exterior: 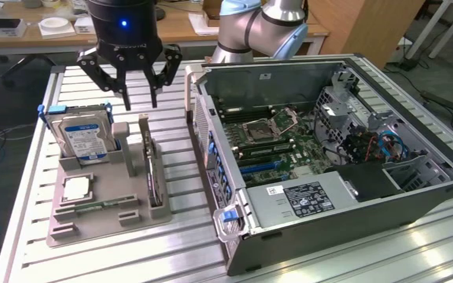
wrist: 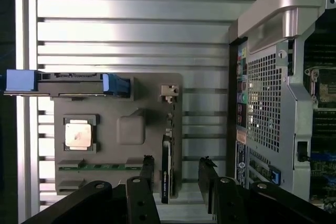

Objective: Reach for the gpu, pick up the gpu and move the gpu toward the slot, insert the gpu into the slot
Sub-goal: 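Pick up the gpu and move the gpu toward the slot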

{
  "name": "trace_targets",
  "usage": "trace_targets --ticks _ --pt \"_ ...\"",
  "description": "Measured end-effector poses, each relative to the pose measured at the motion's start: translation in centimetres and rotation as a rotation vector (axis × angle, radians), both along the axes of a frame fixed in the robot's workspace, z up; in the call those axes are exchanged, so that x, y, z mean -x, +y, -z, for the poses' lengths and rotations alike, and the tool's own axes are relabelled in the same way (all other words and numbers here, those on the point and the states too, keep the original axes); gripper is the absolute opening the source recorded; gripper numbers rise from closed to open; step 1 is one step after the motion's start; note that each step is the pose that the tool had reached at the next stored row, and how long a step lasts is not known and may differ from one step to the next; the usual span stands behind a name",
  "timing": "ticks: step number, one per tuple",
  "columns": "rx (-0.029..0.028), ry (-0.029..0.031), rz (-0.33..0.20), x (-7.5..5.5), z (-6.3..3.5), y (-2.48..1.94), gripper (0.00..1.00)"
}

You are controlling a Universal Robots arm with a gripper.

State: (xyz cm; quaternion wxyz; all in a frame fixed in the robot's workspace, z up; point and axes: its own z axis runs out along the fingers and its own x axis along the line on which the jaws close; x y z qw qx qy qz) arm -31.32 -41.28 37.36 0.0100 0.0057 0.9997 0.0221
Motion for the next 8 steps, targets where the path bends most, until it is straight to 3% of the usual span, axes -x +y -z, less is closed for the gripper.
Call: trace_targets --ticks 8 --pt "-0.0001 0.0 0.0 0.01 0.5 -0.28 0.47"
